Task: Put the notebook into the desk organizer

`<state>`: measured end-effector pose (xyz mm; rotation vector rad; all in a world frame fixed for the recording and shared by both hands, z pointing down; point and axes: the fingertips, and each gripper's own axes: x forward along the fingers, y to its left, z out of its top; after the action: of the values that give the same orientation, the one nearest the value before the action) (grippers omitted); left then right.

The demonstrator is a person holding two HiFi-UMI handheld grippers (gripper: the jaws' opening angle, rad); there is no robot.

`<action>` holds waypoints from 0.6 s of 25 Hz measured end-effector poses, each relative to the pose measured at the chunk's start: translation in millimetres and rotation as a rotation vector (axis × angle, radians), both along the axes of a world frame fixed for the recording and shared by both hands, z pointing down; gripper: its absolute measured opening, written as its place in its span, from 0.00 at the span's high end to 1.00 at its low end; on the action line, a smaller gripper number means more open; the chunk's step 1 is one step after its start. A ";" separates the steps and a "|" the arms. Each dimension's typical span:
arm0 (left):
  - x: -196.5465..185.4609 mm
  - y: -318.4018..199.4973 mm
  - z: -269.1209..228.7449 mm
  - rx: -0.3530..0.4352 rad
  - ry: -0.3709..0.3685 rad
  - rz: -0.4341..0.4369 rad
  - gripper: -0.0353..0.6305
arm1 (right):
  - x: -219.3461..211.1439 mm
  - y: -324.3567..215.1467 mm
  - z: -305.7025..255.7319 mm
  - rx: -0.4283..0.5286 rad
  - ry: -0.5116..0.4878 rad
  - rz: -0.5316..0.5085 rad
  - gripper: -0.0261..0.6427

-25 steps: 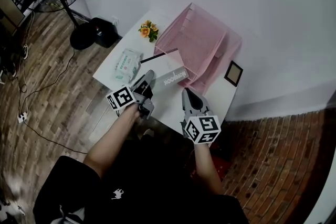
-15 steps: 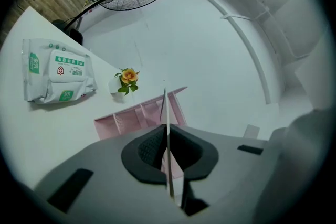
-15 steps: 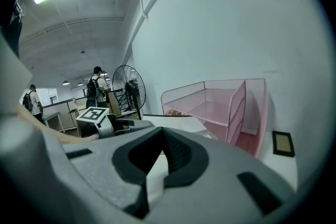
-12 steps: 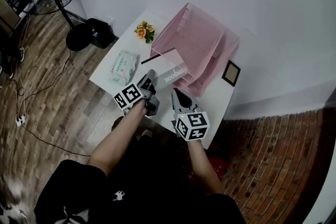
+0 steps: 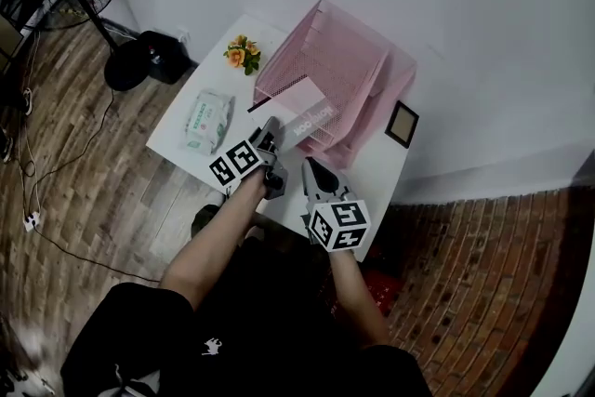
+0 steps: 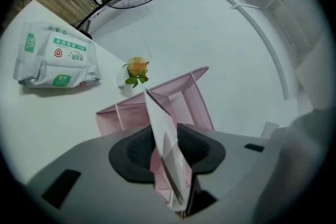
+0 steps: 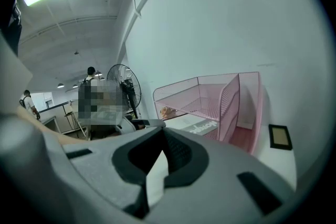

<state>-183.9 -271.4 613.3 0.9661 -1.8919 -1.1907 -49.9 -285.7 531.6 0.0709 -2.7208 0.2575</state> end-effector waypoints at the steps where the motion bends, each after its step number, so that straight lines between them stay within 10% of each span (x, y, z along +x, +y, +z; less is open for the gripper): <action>1: 1.7 -0.9 1.1 -0.005 -0.003 0.017 0.74 | 0.3 -2.0 0.3 -0.002 -0.001 0.003 0.96; 6: 11.8 14.0 7.3 -0.052 -0.033 0.106 0.64 | -0.1 -4.9 2.4 -0.012 -0.007 -0.009 0.96; 15: 30.8 26.8 14.2 -0.125 -0.070 0.253 0.82 | -5.6 7.8 4.1 -0.028 -0.020 -0.055 0.96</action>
<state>-153.1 -244.5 627.4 1.1512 -1.8104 -0.8906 -55.5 -277.9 535.7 -0.0147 -2.7338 0.2818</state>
